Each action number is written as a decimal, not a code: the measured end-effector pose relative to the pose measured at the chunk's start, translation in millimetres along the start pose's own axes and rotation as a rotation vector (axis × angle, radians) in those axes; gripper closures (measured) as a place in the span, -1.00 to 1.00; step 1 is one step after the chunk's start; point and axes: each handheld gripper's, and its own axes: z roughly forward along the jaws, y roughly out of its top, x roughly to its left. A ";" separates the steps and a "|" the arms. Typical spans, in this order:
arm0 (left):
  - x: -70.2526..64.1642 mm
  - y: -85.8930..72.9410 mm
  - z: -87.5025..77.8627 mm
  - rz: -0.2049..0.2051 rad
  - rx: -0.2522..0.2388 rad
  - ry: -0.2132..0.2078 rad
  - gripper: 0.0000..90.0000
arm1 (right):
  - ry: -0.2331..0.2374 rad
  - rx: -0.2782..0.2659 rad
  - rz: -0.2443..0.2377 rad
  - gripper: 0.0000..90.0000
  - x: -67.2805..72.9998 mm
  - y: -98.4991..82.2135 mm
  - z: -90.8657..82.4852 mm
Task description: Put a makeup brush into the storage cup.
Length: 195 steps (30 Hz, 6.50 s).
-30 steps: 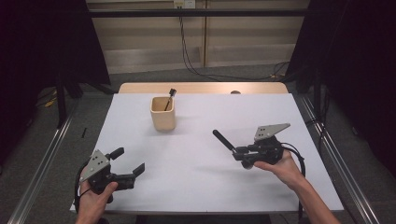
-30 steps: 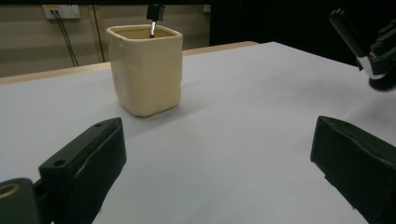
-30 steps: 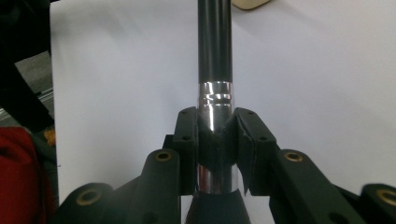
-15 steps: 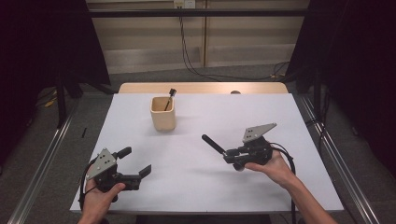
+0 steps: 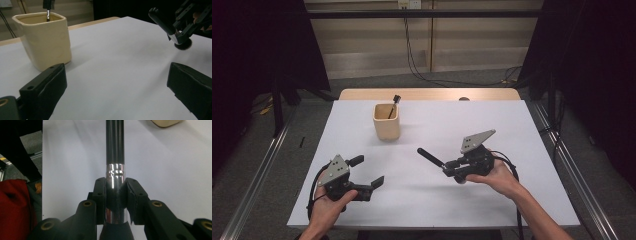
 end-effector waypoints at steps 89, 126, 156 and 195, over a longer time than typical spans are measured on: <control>-19.9 57.3 94.2 0.259 0.558 -0.394 -0.81 | 0.127 0.569 -0.311 0.59 9.9 58.4 56.7; -32.0 45.7 118.8 0.329 0.666 -0.497 0.60 | 0.135 0.543 -0.352 0.59 11.9 60.0 63.1; -28.2 44.9 108.7 0.288 0.633 -0.548 0.66 | 0.104 0.364 -0.263 -0.37 0.6 50.1 41.5; 4.3 19.1 58.1 0.076 0.410 -0.371 0.66 | -0.004 0.111 -0.055 -0.83 -5.2 0.8 4.4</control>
